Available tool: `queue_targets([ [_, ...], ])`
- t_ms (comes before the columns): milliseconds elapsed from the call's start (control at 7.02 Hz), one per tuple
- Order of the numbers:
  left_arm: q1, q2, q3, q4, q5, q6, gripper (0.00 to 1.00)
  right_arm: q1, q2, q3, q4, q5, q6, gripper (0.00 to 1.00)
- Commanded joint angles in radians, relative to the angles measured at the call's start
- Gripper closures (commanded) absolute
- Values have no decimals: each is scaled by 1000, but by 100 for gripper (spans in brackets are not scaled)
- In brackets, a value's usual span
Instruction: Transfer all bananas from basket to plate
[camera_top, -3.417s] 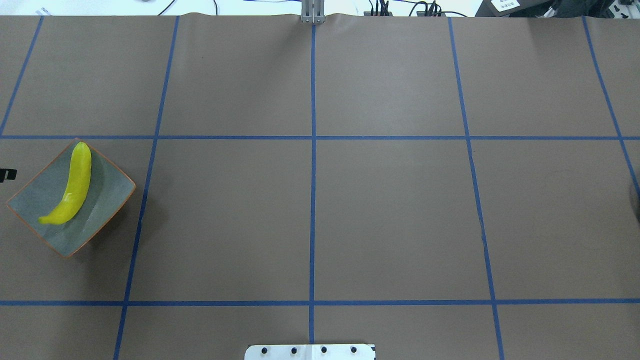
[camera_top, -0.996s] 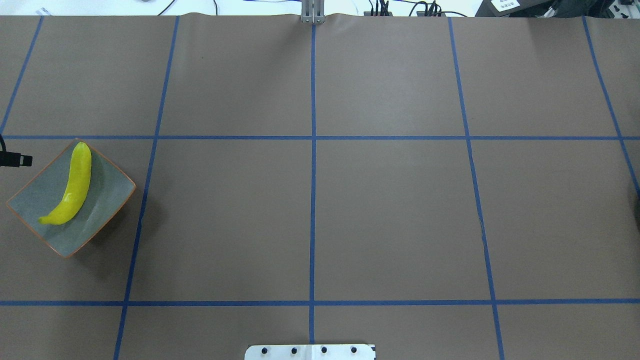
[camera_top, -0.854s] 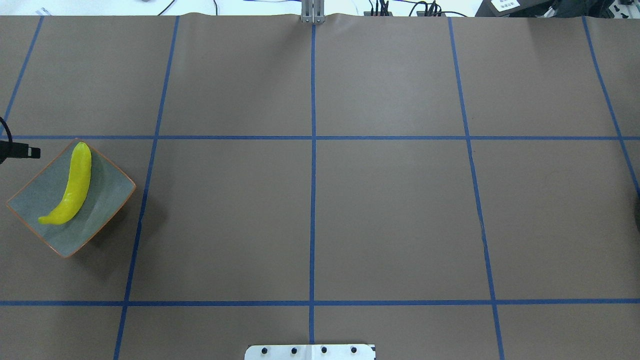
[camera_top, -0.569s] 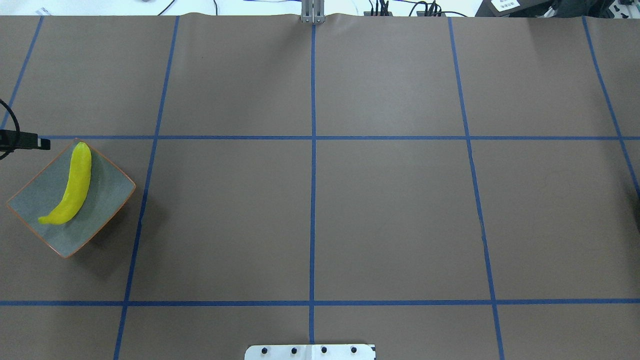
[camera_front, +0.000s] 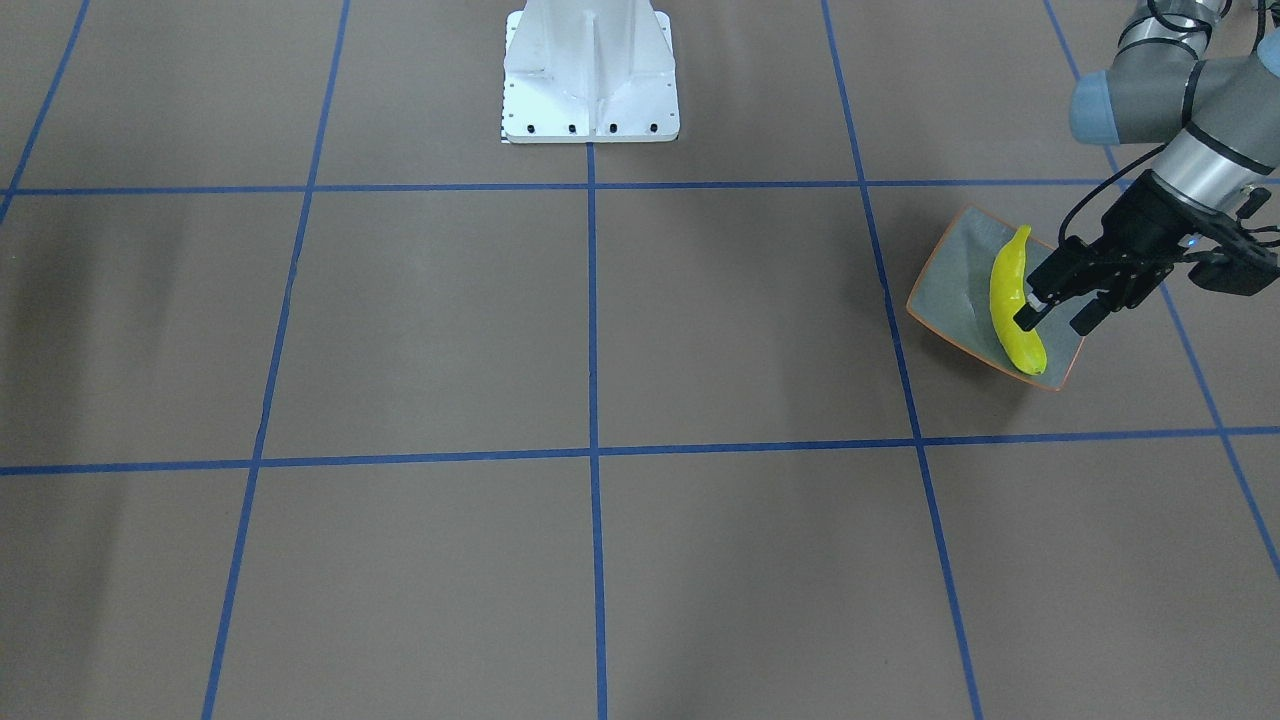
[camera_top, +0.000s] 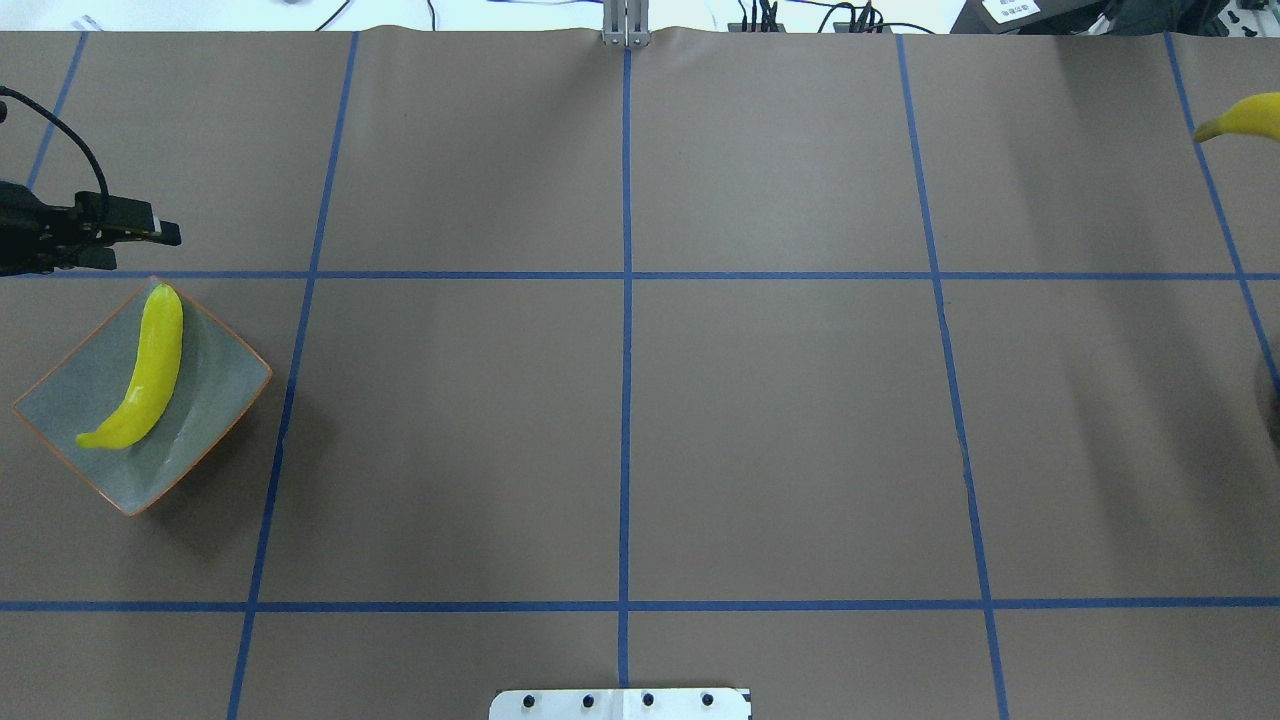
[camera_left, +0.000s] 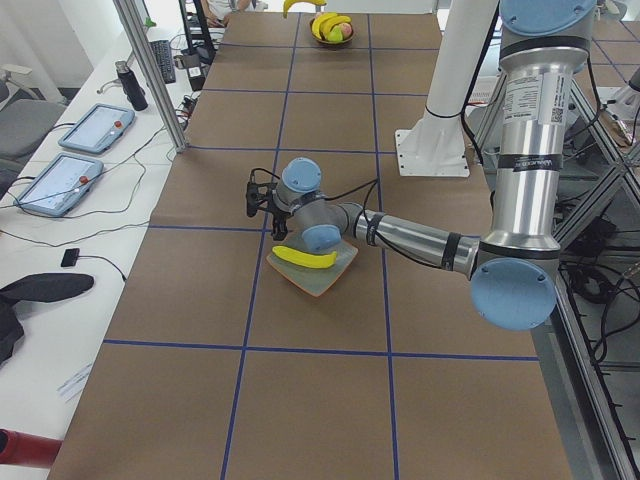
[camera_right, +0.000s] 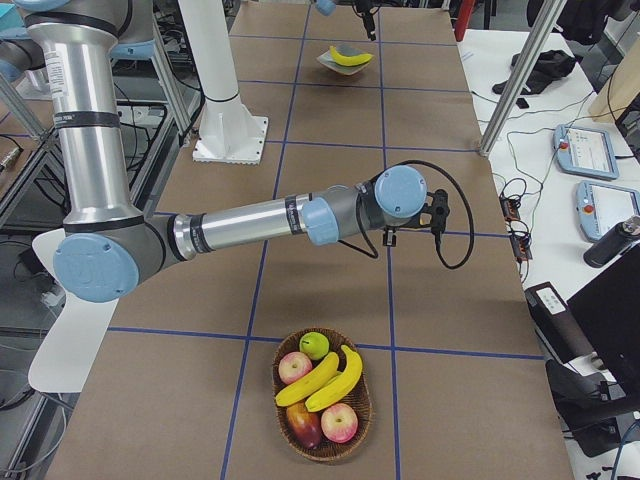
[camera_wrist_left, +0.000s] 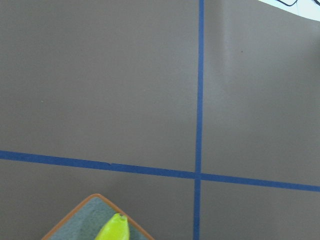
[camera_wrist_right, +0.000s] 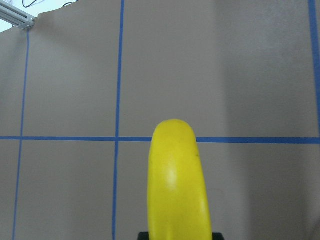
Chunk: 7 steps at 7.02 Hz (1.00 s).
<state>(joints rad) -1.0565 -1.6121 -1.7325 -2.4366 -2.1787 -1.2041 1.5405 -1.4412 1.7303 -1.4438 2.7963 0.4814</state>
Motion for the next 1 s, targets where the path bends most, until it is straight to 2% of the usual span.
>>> queue_targets([
  [0, 7, -11, 4, 4, 0, -5, 1, -129, 82, 55, 67, -140, 334, 100],
  [142, 7, -15, 2, 7, 0, -5, 1, -210, 117, 60, 186, -255, 567, 100],
  [285, 7, -25, 2, 8, 0, -6, 1, -291, 120, 57, 336, -311, 750, 100],
  [569, 30, -93, 1, -4, -1, -174, 1, -440, 168, 64, 565, -440, 1114, 100],
  [854, 87, -187, -4, -9, 0, -376, 1, -584, 170, 68, 779, -558, 1294, 100],
])
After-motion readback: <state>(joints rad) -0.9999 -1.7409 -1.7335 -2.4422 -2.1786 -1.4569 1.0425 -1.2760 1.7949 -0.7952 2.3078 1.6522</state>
